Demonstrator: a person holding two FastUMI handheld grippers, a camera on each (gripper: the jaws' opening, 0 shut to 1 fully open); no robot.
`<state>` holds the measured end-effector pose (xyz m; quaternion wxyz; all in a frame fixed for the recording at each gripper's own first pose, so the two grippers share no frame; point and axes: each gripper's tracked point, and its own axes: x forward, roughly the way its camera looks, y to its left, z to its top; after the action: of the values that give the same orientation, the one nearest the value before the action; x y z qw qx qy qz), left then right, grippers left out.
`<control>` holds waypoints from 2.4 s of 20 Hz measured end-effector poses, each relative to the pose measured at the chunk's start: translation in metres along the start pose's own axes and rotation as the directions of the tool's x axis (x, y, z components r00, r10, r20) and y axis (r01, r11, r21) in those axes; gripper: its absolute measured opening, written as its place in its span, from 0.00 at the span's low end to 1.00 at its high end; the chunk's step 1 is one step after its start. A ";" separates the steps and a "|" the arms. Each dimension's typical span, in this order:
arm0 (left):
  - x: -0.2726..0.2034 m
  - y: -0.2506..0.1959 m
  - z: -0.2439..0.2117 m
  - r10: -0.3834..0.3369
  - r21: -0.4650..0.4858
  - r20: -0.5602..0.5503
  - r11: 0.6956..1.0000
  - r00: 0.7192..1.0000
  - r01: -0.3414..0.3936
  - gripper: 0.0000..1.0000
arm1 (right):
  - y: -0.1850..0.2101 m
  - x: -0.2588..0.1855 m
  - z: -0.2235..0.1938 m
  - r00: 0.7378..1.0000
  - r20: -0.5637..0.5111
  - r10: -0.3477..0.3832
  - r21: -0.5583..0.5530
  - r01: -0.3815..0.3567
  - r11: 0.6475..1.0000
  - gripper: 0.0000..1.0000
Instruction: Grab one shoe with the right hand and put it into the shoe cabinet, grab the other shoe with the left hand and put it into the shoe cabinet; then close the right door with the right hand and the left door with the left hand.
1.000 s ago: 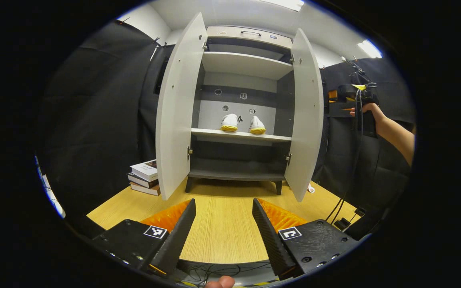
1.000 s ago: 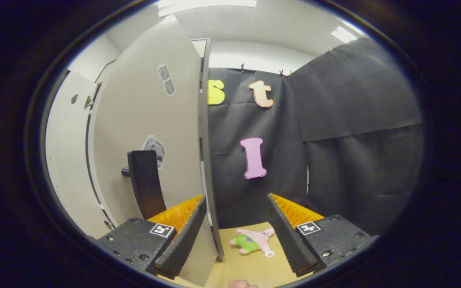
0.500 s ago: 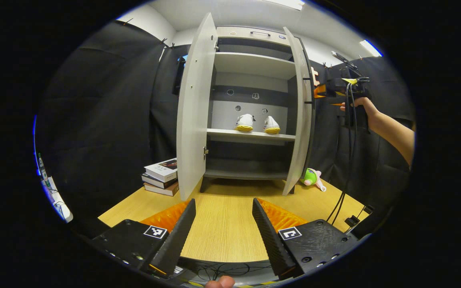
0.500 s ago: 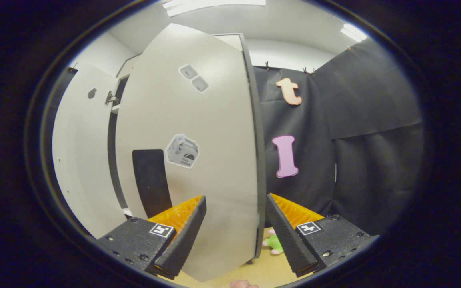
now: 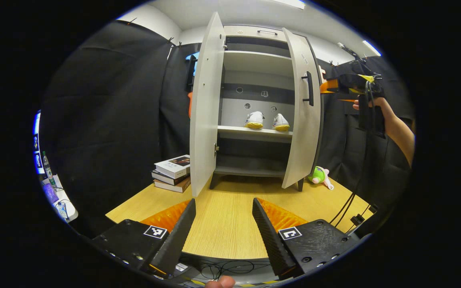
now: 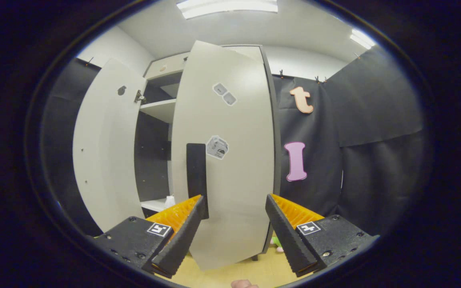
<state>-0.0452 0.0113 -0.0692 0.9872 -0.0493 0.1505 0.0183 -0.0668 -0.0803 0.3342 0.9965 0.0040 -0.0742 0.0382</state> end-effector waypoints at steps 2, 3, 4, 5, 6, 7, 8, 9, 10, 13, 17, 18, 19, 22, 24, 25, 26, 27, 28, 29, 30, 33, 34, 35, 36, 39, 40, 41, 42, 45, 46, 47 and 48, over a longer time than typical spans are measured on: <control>-0.001 -0.006 0.000 -0.013 0.002 0.000 1.000 1.000 0.013 0.86 | 0.006 -0.025 -0.009 1.000 0.003 0.009 -0.018 -0.009 1.000 0.99; -0.001 -0.009 0.000 -0.020 0.006 0.001 1.000 1.000 0.020 0.86 | 0.010 -0.037 -0.014 1.000 0.006 0.015 -0.022 -0.015 1.000 0.99; -0.001 -0.011 0.000 -0.027 0.011 0.002 1.000 1.000 0.027 0.86 | 0.013 -0.048 -0.019 1.000 0.003 0.019 -0.021 -0.019 1.000 0.99; 0.000 -0.014 0.000 -0.034 0.014 0.000 0.999 0.999 0.034 0.86 | 0.018 -0.060 -0.026 1.000 -0.002 0.026 -0.017 -0.026 1.000 0.99; -0.001 -0.018 -0.001 -0.042 0.015 0.000 0.999 0.999 0.042 0.86 | 0.023 -0.072 -0.033 0.999 -0.013 0.037 -0.013 -0.037 0.999 0.99; 0.000 -0.022 0.000 -0.050 0.017 0.000 0.999 0.999 0.050 0.86 | 0.027 -0.082 -0.041 0.999 -0.022 0.041 -0.011 -0.041 0.999 0.99; 0.000 -0.025 0.000 -0.058 0.018 -0.001 0.998 0.998 0.058 0.86 | 0.030 -0.091 -0.047 0.999 -0.027 0.044 -0.010 -0.044 0.999 0.99; 0.001 -0.029 0.000 -0.070 0.018 -0.001 0.997 0.998 0.070 0.86 | 0.032 -0.099 -0.054 0.999 -0.031 0.044 -0.011 -0.044 0.999 0.99; 0.002 -0.032 0.001 -0.081 0.016 -0.005 0.997 0.997 0.081 0.86 | 0.035 -0.108 -0.062 0.998 -0.039 0.044 -0.016 -0.044 0.999 0.99; 0.005 -0.034 0.007 -0.091 0.004 0.001 0.996 0.996 0.091 0.86 | 0.039 -0.133 -0.091 0.998 -0.064 0.027 -0.004 -0.028 1.000 0.99; 0.015 -0.014 0.034 -0.050 0.013 0.052 0.999 0.997 0.049 0.86 | 0.028 -0.167 -0.131 0.994 -0.104 -0.034 0.035 0.038 0.999 0.99; 0.019 -0.006 0.044 -0.033 0.017 0.071 0.999 0.997 0.032 0.86 | 0.025 -0.173 -0.137 0.993 -0.105 -0.045 0.046 0.050 0.998 0.99; 0.024 0.002 0.055 -0.016 0.015 0.089 1.000 0.996 0.014 0.86 | 0.021 -0.178 -0.144 0.992 -0.115 -0.058 0.058 0.065 0.996 0.99; 0.037 0.025 0.091 0.021 0.019 0.146 1.000 0.989 -0.024 0.86 | 0.005 -0.187 -0.156 0.987 -0.125 -0.096 0.064 0.105 0.992 0.99; 0.046 0.037 0.111 0.026 -0.010 0.168 1.000 0.985 -0.024 0.85 | -0.006 -0.193 -0.159 0.985 -0.113 -0.131 0.050 0.138 0.989 0.99; 0.051 0.038 0.117 0.012 -0.039 0.165 0.999 0.986 -0.005 0.85 | -0.010 -0.196 -0.163 0.983 -0.108 -0.147 0.044 0.153 0.987 0.99; 0.055 0.043 0.123 0.009 -0.067 0.161 0.998 0.987 0.002 0.86 | -0.013 -0.199 -0.165 0.982 -0.103 -0.159 0.040 0.164 0.986 0.99; 0.059 0.049 0.130 0.012 -0.089 0.161 0.996 0.987 0.002 0.86 | -0.015 -0.202 -0.170 0.980 -0.102 -0.170 0.035 0.174 0.984 0.99; 0.062 0.059 0.141 0.027 -0.100 0.169 0.995 0.985 -0.010 0.86 | -0.016 -0.205 -0.173 0.979 -0.103 -0.176 0.030 0.180 0.983 0.99; 0.064 0.070 0.154 0.049 -0.100 0.187 0.995 0.981 -0.031 0.86 | -0.017 -0.207 -0.177 0.978 -0.105 -0.179 0.023 0.182 0.983 0.99; 0.068 0.080 0.166 0.069 -0.093 0.209 0.994 0.975 -0.051 0.86 | -0.017 -0.209 -0.181 0.977 -0.112 -0.181 0.012 0.183 0.983 0.99; 0.081 0.109 0.204 0.120 -0.064 0.259 0.992 0.958 -0.107 0.86 | -0.018 -0.210 -0.184 0.978 -0.125 -0.170 0.011 0.173 0.985 0.99; 0.084 0.117 0.215 0.135 -0.054 0.271 0.991 0.953 -0.125 0.86 | -0.017 -0.209 -0.183 0.978 -0.126 -0.166 0.013 0.169 0.985 0.99; 0.090 0.127 0.226 0.150 -0.043 0.282 0.989 0.948 -0.144 0.86 | -0.017 -0.208 -0.183 0.979 -0.126 -0.163 0.011 0.165 0.986 0.94; 0.095 0.138 0.234 0.173 -0.035 0.285 0.985 0.943 -0.170 0.86 | -0.016 -0.208 -0.182 0.979 -0.123 -0.162 0.006 0.164 0.986 0.94; 0.113 0.163 0.247 0.212 -0.049 0.256 0.977 0.943 -0.206 0.86 | -0.015 -0.208 -0.180 0.981 -0.112 -0.160 -0.012 0.160 0.987 0.99; 0.121 0.172 0.251 0.220 -0.054 0.250 0.975 0.943 -0.213 0.86 | -0.014 -0.207 -0.180 0.981 -0.111 -0.156 -0.017 0.155 0.988 0.99; 0.129 0.178 0.254 0.228 -0.055 0.241 0.974 0.943 -0.222 0.86 | -0.014 -0.206 -0.180 0.982 -0.113 -0.153 -0.018 0.152 0.988 0.99; 0.137 0.185 0.258 0.232 -0.053 0.232 0.973 0.945 -0.226 0.86 | -0.013 -0.205 -0.180 0.982 -0.114 -0.151 -0.019 0.149 0.989 0.99; 0.155 0.196 0.262 0.236 -0.063 0.200 0.972 0.951 -0.228 0.86 | -0.014 -0.201 -0.179 0.982 -0.112 -0.153 -0.023 0.152 0.988 0.99; 0.161 0.199 0.265 0.231 -0.066 0.200 0.973 0.952 -0.223 0.87 | -0.015 -0.200 -0.177 0.982 -0.111 -0.155 -0.026 0.153 0.988 0.94; 0.166 0.200 0.269 0.228 -0.065 0.203 0.973 0.952 -0.220 0.87 | -0.015 -0.198 -0.177 0.982 -0.109 -0.156 -0.027 0.153 0.988 0.99; 0.172 0.200 0.270 0.224 -0.061 0.202 0.975 0.953 -0.216 0.87 | -0.015 -0.196 -0.176 0.982 -0.109 -0.156 -0.028 0.154 0.988 0.99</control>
<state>0.1883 0.2417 0.1179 0.9882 -0.0488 0.0508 0.1360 -0.2327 -0.1077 0.1309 0.9990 -0.0023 -0.0187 -0.0399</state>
